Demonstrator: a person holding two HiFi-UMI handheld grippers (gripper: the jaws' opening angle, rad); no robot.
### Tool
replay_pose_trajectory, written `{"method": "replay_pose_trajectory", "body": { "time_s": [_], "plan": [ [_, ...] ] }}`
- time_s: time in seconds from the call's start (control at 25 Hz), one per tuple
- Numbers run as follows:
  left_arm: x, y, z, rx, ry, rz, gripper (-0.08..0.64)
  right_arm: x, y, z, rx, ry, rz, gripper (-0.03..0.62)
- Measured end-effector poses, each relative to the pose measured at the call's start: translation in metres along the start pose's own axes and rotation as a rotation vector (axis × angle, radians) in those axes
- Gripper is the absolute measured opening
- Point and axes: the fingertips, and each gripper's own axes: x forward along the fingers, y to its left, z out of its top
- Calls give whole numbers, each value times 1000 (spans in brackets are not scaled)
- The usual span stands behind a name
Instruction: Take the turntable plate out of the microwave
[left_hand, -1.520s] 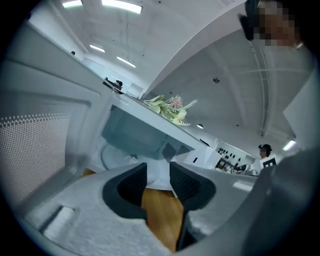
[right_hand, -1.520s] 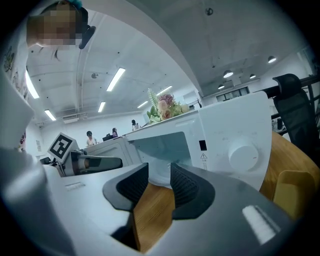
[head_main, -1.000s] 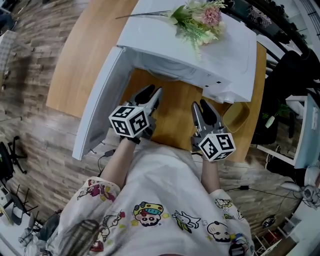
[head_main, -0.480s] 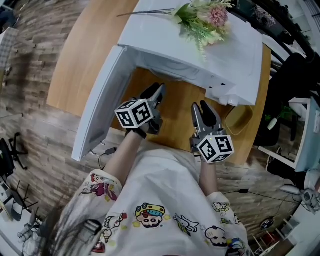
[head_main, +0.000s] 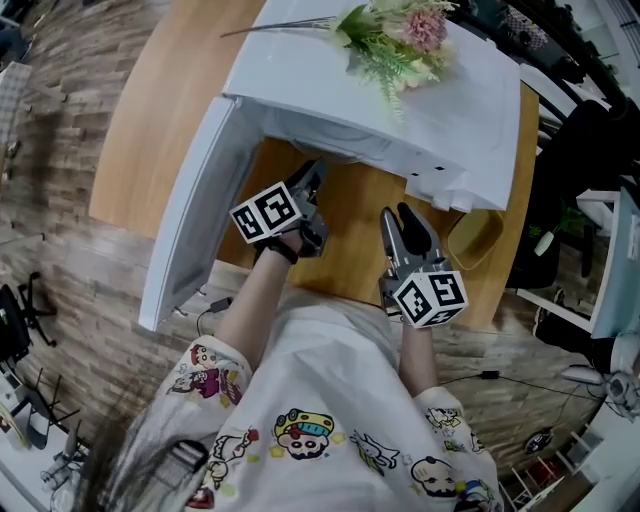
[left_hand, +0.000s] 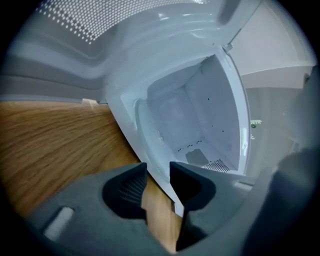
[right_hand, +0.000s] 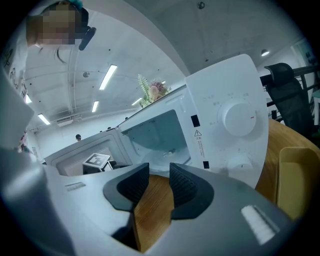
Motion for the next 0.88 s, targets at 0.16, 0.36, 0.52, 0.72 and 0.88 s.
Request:
{"method": "replay_pose_trajectory", "body": {
  "time_s": [0.16, 0.36, 0.52, 0.72, 0.88],
  "plan": [
    [9, 7, 2, -56, -4, -4, 135, -1, 0, -4, 4, 7, -9, 124],
    [18, 5, 4, -95, -5, -35, 119, 1, -2, -11, 17, 17, -18, 122],
    [24, 7, 6, -91, -14, -19, 85, 5, -3, -14, 23, 19, -23, 120],
    [24, 8, 6, -100, -44, -10, 72, 6, -5, -14, 25, 24, -33, 118],
    [23, 8, 6, -118, -48, -2, 64, 6, -8, -14, 30, 26, -42, 117]
  ]
}}
